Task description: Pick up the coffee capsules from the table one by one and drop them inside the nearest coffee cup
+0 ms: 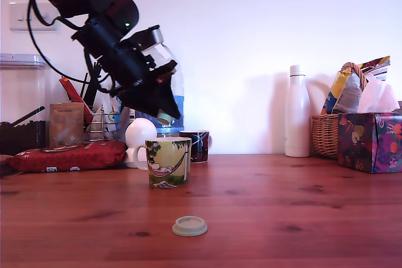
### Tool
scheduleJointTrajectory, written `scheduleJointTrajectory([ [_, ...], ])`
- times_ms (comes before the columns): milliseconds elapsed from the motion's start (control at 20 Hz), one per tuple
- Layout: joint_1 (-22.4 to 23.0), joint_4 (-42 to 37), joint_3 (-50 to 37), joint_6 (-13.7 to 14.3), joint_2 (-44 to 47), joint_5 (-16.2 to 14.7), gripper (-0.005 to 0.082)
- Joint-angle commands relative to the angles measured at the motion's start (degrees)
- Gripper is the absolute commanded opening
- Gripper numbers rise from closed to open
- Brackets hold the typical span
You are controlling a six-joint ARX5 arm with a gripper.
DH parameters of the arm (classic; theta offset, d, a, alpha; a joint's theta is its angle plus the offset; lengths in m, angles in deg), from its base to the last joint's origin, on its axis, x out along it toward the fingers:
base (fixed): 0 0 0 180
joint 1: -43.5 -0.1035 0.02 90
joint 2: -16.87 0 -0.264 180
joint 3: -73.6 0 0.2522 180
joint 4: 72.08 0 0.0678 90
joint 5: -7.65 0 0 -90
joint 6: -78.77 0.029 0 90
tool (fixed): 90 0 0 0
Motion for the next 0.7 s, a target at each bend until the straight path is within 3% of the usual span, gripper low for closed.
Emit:
scheduleJointTrajectory([
  [0,0.5,0.5,0.2,1.0,1.7,0.7,0.0166],
  [550,0.5,0.4,0.2,0.9,1.7,1.0,0.0173],
  [600,0.5,0.4,0.2,0.9,1.7,1.0,0.0270],
  [650,0.5,0.4,0.2,0.9,1.7,1.0,0.0454],
])
